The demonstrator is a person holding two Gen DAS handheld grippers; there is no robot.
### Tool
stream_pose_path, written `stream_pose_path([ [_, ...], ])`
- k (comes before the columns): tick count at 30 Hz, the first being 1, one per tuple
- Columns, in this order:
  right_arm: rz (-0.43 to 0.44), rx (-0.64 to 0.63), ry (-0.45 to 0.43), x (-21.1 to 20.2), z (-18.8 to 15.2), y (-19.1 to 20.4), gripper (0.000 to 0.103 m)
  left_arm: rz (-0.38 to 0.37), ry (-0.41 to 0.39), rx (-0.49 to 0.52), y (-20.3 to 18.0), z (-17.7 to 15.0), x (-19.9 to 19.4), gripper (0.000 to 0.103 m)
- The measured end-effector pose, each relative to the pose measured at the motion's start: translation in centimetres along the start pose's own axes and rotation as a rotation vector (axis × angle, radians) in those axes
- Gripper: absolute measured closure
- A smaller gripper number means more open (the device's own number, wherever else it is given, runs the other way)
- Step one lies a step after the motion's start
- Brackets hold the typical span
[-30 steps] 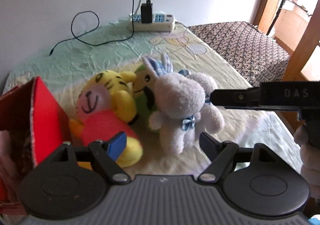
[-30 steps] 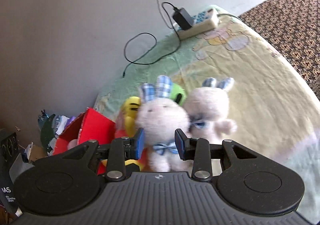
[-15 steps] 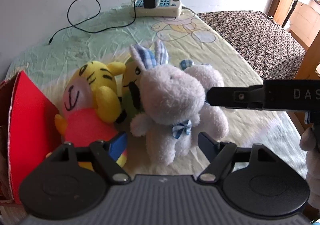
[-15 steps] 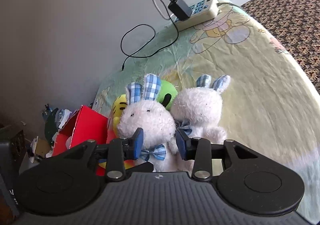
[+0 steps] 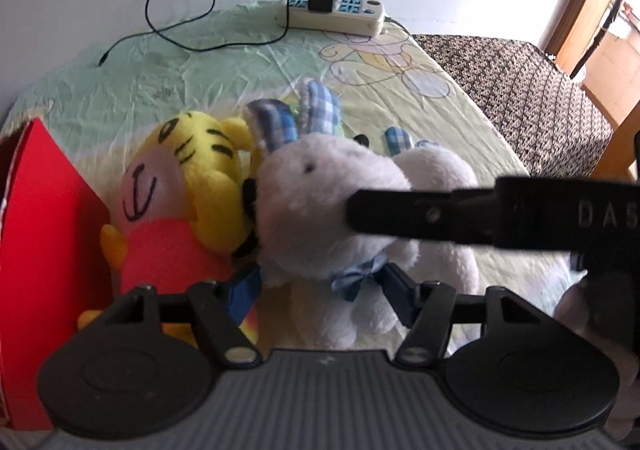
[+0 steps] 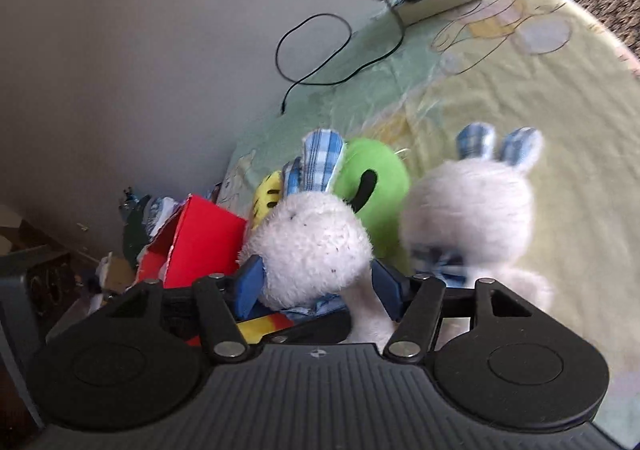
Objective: Organize objects
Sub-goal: 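Grasp the white bunny with blue plaid ears using the right gripper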
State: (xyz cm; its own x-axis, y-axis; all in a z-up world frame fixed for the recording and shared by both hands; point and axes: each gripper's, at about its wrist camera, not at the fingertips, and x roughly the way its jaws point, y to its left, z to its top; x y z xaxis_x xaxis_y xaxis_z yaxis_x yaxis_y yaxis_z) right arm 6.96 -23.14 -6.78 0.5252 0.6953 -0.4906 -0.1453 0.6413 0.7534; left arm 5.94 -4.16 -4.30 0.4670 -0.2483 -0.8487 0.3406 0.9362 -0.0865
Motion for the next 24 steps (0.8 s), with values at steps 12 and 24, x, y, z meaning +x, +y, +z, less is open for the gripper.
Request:
stream_pose_path([
  [12,0.068,-0.017,0.048,1.1,-0.1,0.5,0.046,-0.010,-0.029,-0.012,0.5,0.2,0.0,0.041],
  [24,0.044,-0.084,0.041,-1.8,-2.0,2.5,0.046,-0.036,-0.058,0.039,-0.9,-1.6,-2.5,0.042],
])
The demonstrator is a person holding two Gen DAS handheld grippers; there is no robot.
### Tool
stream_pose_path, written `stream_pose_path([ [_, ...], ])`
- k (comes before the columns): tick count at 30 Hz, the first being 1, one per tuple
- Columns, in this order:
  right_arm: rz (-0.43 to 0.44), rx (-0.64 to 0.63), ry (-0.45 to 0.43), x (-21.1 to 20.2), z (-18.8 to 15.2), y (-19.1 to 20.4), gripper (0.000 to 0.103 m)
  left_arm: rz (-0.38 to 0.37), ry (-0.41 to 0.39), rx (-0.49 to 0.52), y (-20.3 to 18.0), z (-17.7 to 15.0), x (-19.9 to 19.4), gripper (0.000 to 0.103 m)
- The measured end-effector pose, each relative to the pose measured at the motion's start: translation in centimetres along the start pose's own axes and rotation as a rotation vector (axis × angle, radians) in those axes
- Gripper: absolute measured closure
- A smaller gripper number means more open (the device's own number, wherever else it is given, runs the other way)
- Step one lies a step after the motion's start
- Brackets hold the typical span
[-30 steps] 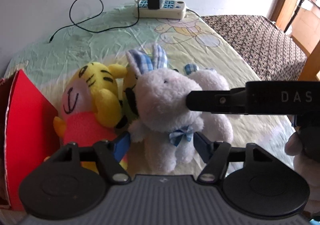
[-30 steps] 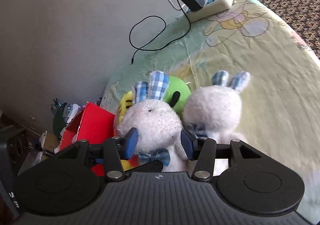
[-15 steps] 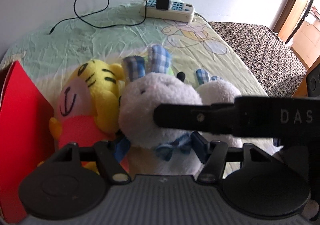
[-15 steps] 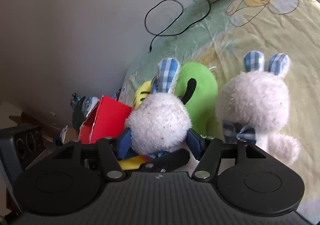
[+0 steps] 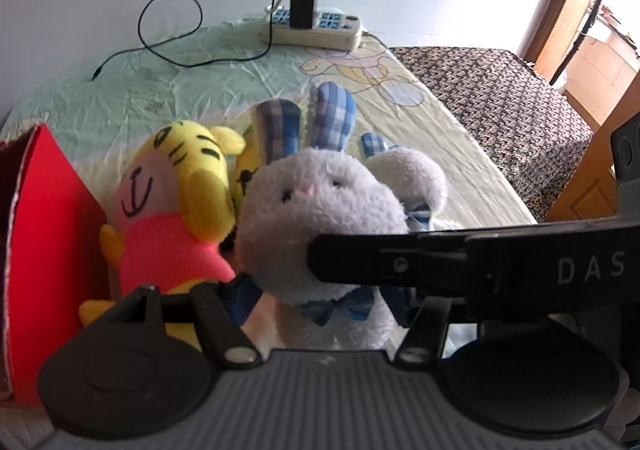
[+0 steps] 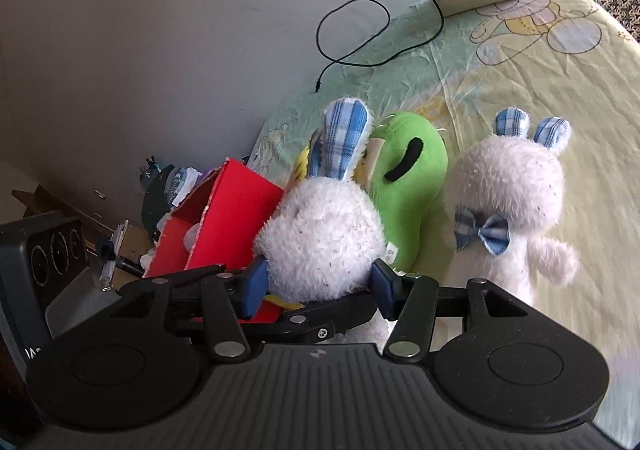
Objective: Organize objects
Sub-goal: 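Grasp the white bunny with blue plaid ears using the right gripper, then lift the white bunny and carry it over the red box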
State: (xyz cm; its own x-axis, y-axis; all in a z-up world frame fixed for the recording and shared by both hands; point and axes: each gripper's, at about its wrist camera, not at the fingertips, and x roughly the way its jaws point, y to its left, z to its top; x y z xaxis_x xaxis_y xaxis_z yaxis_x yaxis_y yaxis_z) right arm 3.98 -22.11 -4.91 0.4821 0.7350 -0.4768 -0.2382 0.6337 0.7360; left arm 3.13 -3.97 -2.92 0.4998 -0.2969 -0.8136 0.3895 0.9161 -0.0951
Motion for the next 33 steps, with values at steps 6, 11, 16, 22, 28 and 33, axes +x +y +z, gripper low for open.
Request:
stream_pose_path([
  [6,0.011,-0.021,-0.020,-0.9,-1.0,1.7,0.046,0.006,-0.034,0.015,-0.6,-0.9,-2.2,0.042],
  [11,0.044,-0.037,-0.015,-1.0,-1.4,3.3,0.046,0.026,-0.068,0.016,-0.3,-1.8,-4.4,0.042],
  [16,0.076,-0.060,-0.022,-0.5,-1.6,5.7,0.046,0.006,-0.112,-0.018,1.7,-2.3,-7.3,0.042],
  [22,0.133,-0.078,-0.048,1.4,-1.3,9.6,0.046,0.022,-0.191,-0.020,4.9,-2.8,-11.5,0.042],
  [28,0.179,-0.124,-0.059,4.4,-1.2,14.0,0.046,0.048,-0.260,-0.027,9.4,-3.6,-15.4,0.042],
  [33,0.204,-0.169,-0.053,7.9,-1.4,17.7,0.046,0.074,-0.296,-0.052,13.8,-4.4,-17.3,0.042],
])
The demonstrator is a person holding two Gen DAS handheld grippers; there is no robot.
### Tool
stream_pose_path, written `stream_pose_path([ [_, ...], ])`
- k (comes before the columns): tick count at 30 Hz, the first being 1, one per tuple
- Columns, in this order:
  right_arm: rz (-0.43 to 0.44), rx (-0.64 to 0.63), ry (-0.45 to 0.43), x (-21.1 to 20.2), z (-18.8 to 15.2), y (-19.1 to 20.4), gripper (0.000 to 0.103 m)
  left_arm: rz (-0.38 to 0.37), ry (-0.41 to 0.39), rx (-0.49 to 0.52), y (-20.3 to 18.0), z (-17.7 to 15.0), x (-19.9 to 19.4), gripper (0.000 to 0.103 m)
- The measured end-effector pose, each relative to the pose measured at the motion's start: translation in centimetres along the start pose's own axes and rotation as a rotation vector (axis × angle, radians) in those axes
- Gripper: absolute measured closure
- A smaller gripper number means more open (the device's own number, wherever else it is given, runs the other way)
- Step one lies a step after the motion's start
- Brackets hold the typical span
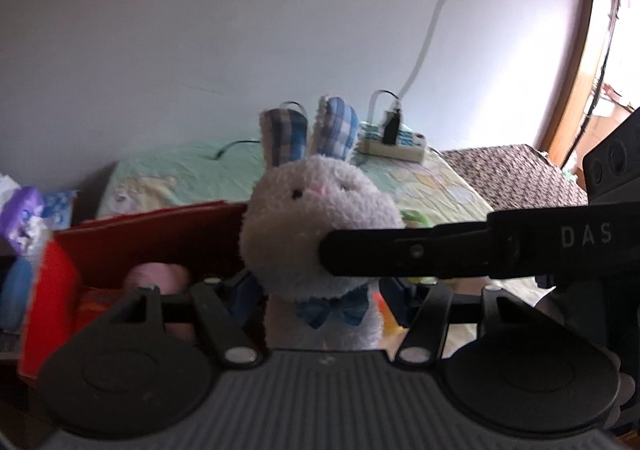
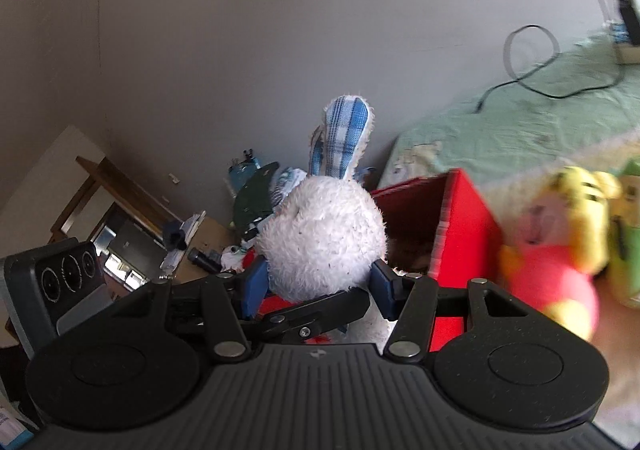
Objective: Organize objects
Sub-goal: 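Lift the white bunny and carry it over the red box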
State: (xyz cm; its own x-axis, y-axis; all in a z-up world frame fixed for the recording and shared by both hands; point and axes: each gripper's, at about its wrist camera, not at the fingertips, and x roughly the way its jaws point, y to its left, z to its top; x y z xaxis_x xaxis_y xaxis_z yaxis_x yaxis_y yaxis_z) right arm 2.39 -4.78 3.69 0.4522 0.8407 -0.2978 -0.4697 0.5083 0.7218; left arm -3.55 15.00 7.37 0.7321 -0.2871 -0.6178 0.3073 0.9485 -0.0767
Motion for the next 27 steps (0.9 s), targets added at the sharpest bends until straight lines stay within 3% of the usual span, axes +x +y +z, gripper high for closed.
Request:
stream_pose_path([
  [5,0.019,-0.049,0.016,4.4,0.2,2.6,0.046,0.029,-0.027,-0.020,4.5,-0.2,-0.9,0.042],
  [11,0.048,-0.019,0.046,9.6,0.2,3.9,0.046,0.081,-0.026,-0.047,10.2,-0.7,-1.1,0.042],
  [19,0.043,0.065,0.123,15.5,-0.4,3.4,0.046,0.133,0.047,-0.090,16.2,-2.0,0.9,0.042],
  [27,0.006,0.206,0.203,19.2,-1.5,1.5,0.046,0.162,0.145,-0.130,19.5,-3.6,3.9,0.042],
])
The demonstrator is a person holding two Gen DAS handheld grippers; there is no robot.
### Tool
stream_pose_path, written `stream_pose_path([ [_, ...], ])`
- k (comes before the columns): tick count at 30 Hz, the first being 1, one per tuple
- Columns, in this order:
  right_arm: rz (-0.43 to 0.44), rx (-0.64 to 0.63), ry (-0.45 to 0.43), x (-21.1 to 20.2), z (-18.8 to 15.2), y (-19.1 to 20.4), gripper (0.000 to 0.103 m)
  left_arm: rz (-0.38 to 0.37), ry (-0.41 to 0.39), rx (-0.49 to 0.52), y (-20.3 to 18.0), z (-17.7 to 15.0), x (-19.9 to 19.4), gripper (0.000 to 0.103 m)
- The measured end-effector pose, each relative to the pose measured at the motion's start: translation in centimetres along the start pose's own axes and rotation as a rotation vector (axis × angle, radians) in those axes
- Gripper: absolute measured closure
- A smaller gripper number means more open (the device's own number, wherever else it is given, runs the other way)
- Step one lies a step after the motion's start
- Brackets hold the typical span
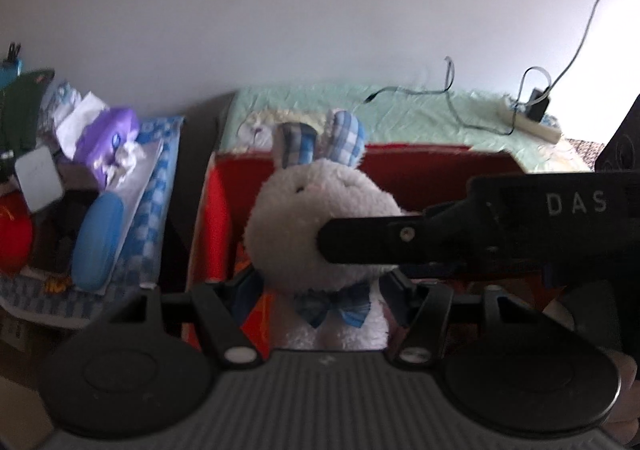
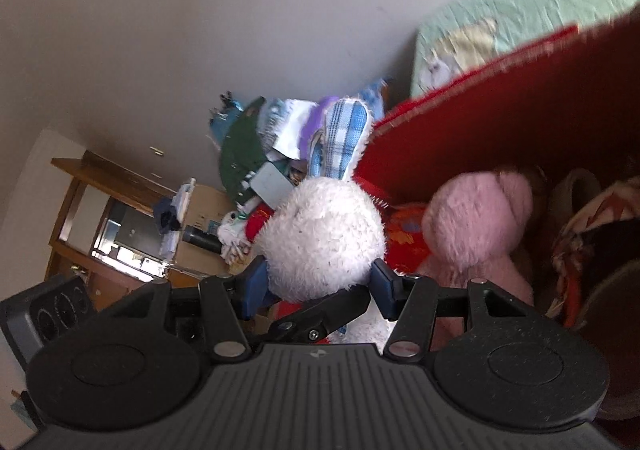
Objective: Organize objects
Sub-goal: 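Lift the white bunny and carry it over the red box, then lower the bunny into the box beside the bear and release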
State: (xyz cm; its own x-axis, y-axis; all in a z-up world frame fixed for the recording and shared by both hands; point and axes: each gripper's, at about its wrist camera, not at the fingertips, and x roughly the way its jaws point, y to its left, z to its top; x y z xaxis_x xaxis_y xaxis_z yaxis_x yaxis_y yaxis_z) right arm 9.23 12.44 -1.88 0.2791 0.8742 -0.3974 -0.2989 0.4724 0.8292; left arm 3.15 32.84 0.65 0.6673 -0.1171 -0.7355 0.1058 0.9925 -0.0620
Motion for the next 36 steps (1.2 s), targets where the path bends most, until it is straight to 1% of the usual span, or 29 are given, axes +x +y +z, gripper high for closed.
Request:
stream_pose_path([
  [5,-0.048,0.037,0.044,1.1,-0.1,-0.8,0.046,0.004,0.056,-0.014,0.7,-0.2,1.5,0.042],
  [10,-0.060,0.092,0.069,1.4,-0.2,-1.8,0.044,0.019,0.095,-0.019,1.0,-0.3,2.7,0.042],
  [12,-0.058,0.108,0.074,1.3,-0.2,-2.1,0.043,0.039,0.099,-0.007,0.8,-0.3,2.9,0.041],
  [16,-0.068,0.104,0.088,1.0,-0.1,-2.4,0.042,0.068,0.109,0.010,0.6,-0.2,3.2,0.039],
  [19,-0.072,0.092,0.092,0.7,-0.1,-2.4,0.042,0.092,0.114,0.011,0.6,-0.2,3.3,0.035],
  [24,-0.115,0.049,0.065,-0.7,0.0,-2.2,0.042,0.154,0.114,0.025,0.5,-0.2,3.1,0.037],
  [25,-0.117,0.050,0.050,-1.2,0.0,-2.4,0.043,0.156,0.114,0.026,0.5,-0.2,3.0,0.037],
  [28,-0.120,0.055,0.031,-1.3,0.4,-2.6,0.052,0.164,0.116,0.029,0.3,-0.3,3.1,0.037],
  [29,-0.128,0.053,0.028,-1.3,0.4,-2.6,0.058,0.171,0.117,0.032,0.2,-0.3,3.2,0.037],
  [30,-0.135,0.047,0.030,-1.1,0.5,-2.6,0.062,0.174,0.118,0.033,0.1,-0.3,3.3,0.037],
  [31,-0.149,0.039,0.034,-0.7,0.5,-2.5,0.063,0.176,0.120,0.033,0.1,-0.3,3.3,0.036],
  [32,-0.177,0.027,0.042,-0.3,0.5,-2.3,0.068,0.180,0.123,0.032,0.1,-0.3,3.4,0.036],
  [33,-0.192,0.019,0.047,-0.1,0.5,-2.3,0.070,0.186,0.125,0.033,0.1,-0.2,3.5,0.036],
  [34,-0.200,0.016,0.053,0.2,0.4,-2.3,0.071,0.191,0.128,0.033,0.1,-0.2,3.5,0.034],
  [36,-0.214,0.009,0.068,0.9,0.4,-2.2,0.078,0.199,0.133,0.032,0.0,-0.1,3.6,0.033],
])
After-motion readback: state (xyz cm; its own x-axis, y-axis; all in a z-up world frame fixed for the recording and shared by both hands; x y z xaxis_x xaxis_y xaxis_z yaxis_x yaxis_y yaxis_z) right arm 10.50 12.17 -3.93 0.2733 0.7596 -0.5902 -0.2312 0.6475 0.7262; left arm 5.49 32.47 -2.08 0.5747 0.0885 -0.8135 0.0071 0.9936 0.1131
